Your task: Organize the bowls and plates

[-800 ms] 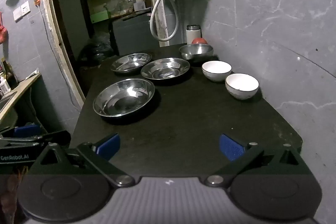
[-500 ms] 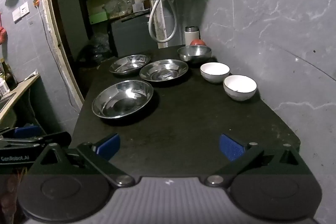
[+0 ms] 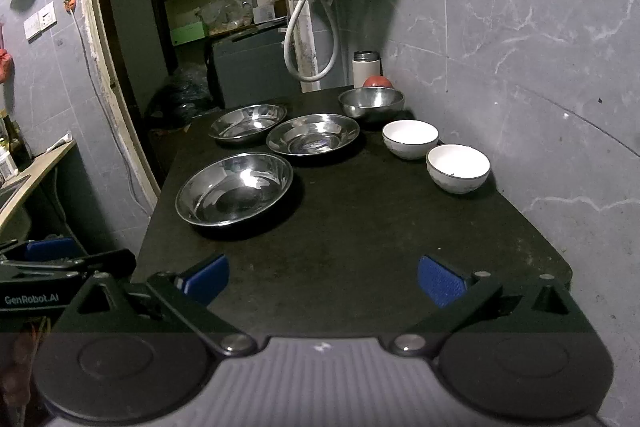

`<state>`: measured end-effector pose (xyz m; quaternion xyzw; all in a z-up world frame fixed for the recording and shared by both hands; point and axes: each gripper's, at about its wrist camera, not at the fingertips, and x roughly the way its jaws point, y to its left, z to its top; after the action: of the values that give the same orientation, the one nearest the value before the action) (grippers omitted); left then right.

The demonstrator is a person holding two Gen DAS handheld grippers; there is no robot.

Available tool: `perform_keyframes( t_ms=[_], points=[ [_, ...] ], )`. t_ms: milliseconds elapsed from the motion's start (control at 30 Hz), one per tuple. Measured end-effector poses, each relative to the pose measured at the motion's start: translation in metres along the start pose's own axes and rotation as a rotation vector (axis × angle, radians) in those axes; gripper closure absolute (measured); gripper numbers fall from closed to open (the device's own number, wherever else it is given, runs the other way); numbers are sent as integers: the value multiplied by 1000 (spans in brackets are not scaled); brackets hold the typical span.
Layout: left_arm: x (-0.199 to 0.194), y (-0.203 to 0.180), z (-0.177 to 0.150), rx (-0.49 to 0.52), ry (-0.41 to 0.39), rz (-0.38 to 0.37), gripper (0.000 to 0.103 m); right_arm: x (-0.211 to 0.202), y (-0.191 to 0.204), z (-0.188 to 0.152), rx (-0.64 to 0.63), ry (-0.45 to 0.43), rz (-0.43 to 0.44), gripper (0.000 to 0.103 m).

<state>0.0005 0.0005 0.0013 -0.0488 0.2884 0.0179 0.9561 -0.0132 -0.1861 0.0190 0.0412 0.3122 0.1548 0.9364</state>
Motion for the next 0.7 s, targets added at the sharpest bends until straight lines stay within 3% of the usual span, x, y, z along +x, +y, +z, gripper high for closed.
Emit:
perform_keyframes(
  t_ms=[700],
  points=[
    [0, -3, 0, -1, 0, 2, 1, 1, 3, 1, -8, -2, -6, 0]
  ],
)
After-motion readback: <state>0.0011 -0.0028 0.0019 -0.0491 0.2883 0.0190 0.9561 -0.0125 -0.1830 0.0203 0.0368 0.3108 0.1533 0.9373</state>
